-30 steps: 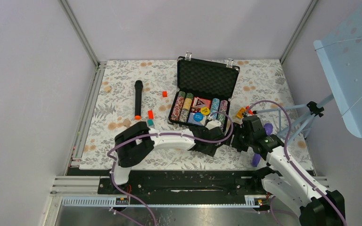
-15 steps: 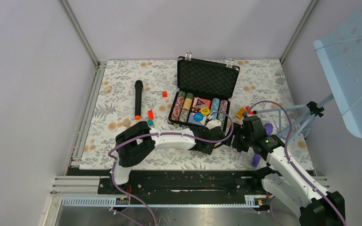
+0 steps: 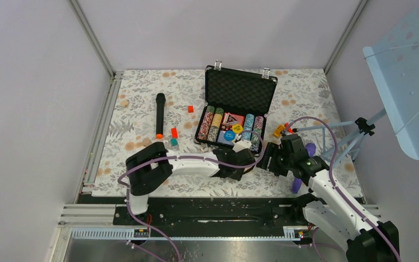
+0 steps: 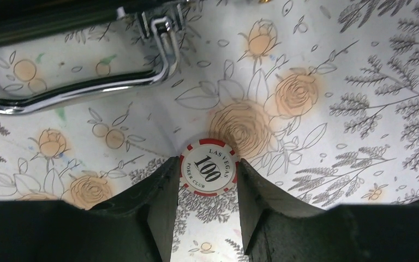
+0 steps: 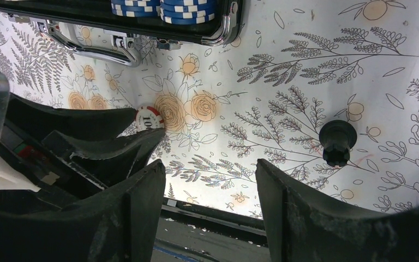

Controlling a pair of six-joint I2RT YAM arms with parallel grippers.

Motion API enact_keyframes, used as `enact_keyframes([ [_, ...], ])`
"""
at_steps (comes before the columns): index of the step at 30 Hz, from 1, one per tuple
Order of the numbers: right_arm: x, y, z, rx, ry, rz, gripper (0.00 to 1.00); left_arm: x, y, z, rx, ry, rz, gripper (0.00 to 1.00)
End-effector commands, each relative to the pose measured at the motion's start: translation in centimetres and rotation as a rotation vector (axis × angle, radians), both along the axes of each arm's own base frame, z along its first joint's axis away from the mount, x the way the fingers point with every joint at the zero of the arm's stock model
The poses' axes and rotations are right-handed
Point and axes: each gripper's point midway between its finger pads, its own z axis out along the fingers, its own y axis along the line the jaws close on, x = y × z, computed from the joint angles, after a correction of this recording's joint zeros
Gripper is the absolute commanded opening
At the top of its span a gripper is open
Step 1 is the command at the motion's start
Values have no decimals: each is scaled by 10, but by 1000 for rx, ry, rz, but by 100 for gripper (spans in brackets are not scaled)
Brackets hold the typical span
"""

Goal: Pack up texas hold em set

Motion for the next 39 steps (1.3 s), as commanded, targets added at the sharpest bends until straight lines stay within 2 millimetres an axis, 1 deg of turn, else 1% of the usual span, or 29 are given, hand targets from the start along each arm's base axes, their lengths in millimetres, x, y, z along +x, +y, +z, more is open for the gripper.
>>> enact_keyframes([
  [1, 7, 4, 11, 20, -29, 11, 69, -23, 41, -24, 104, 75, 7, 29],
  [5, 8, 4, 11, 20, -30, 13, 69, -31, 59, -27, 126, 88, 19, 28],
  [12, 8, 8, 11, 36, -26, 21, 69, -42, 95, -30, 215, 95, 50, 27],
  [15, 8, 9, 10, 44, -17, 22, 68, -46, 106, -29, 242, 92, 53, 27],
  [18, 8, 11, 9, 54, -10, 24, 68, -50, 112, -26, 242, 89, 54, 27],
  [22, 7, 13, 6, 65, -3, 22, 68, -47, 110, -18, 218, 70, 63, 27],
  [27, 5, 13, 5, 67, 2, 25, 68, -39, 97, -6, 181, 40, 63, 28],
  [33, 3, 13, 2, 69, 7, 23, 68, -29, 80, 5, 153, 17, 51, 28],
  [39, 2, 13, 1, 67, 8, 25, 68, -19, 74, 16, 121, 0, 69, 28],
])
